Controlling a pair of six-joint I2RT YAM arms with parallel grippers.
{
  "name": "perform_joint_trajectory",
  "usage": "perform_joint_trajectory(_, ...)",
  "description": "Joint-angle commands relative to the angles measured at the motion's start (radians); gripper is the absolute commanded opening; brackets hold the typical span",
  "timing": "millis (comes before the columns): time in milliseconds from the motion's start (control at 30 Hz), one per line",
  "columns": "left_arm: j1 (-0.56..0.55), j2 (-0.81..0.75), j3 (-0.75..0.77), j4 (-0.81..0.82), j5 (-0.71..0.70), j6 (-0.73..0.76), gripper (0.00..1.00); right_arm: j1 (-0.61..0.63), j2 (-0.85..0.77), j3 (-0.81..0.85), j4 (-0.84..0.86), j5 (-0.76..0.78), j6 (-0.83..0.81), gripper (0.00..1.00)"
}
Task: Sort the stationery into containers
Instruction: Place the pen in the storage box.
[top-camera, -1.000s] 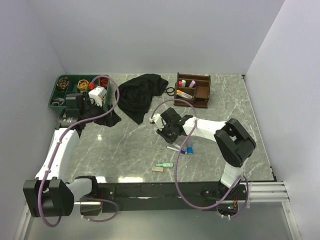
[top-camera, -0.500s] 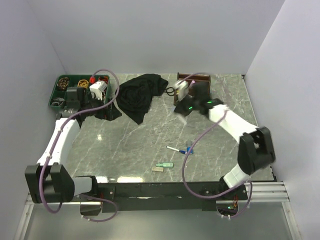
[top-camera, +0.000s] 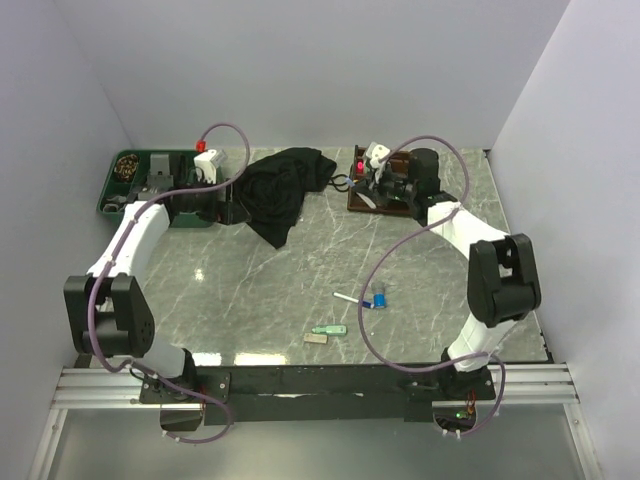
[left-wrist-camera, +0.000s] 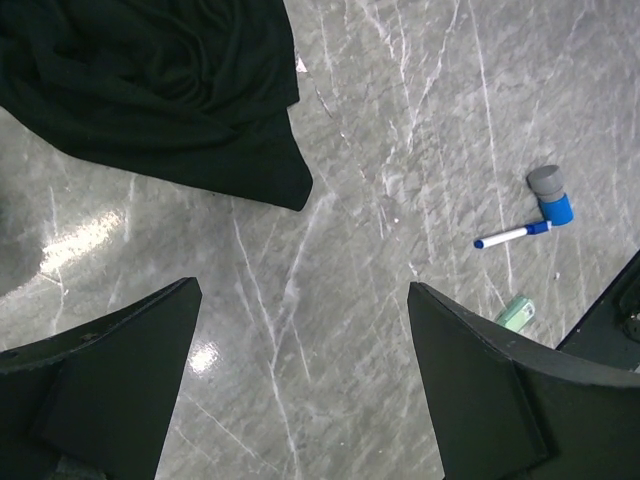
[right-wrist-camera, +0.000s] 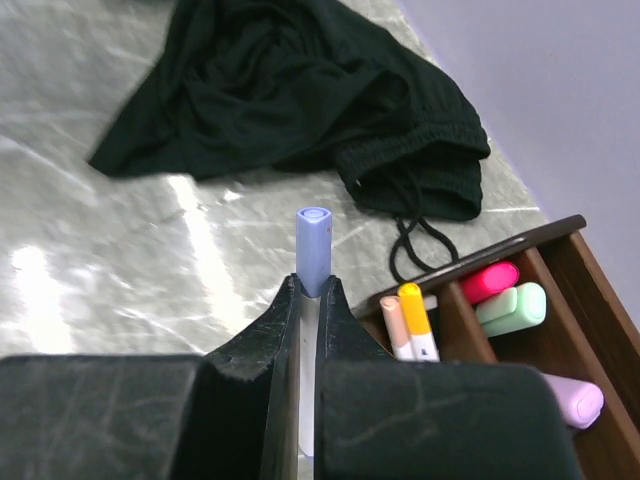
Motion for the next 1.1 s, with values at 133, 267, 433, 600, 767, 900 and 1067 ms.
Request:
perform_joint_trajectory(133,-0.028,0.065,0.116,-0.078,-0.057,0.080,0.91,-0.058,0.112,0.094,0.173,-0.102,-0.178,0.00)
perform_joint_trajectory(267,-0.057,0.094,0.133,-0.087,-0.087,0.093,0.91,-0.078,0.169,0.132,0.213,-0.094,-0.169,0.00)
perform_joint_trajectory(433,-0.111,0.135,0.167,-0.093,-0.108,0.099,0.91,-0.086,0.255,0.200,0.179,-0.067,-0.218,0.00)
perform_joint_trajectory(600,-0.134,0.168,0.193,-0.087,-0.119,0.095,0.91,-0.093,0.281,0.205,0.165,-0.062,-0.261,0.00)
perform_joint_trajectory(767,-0.144,0.177,0.193,-0.083,-0.120,0.095,0.91,-0.103,0.275,0.171,0.163,-0.057,-0.293,0.00)
perform_joint_trajectory(900,-0.152,0.181,0.190,-0.083,-0.120,0.095,0.91,-0.104,0.275,0.145,0.160,-0.045,-0.313,0.00)
perform_joint_trajectory(1067,-0.166,0.185,0.188,-0.083,-0.126,0.095,0.91,-0.107,0.283,0.122,0.145,-0.031,-0.340,0.00)
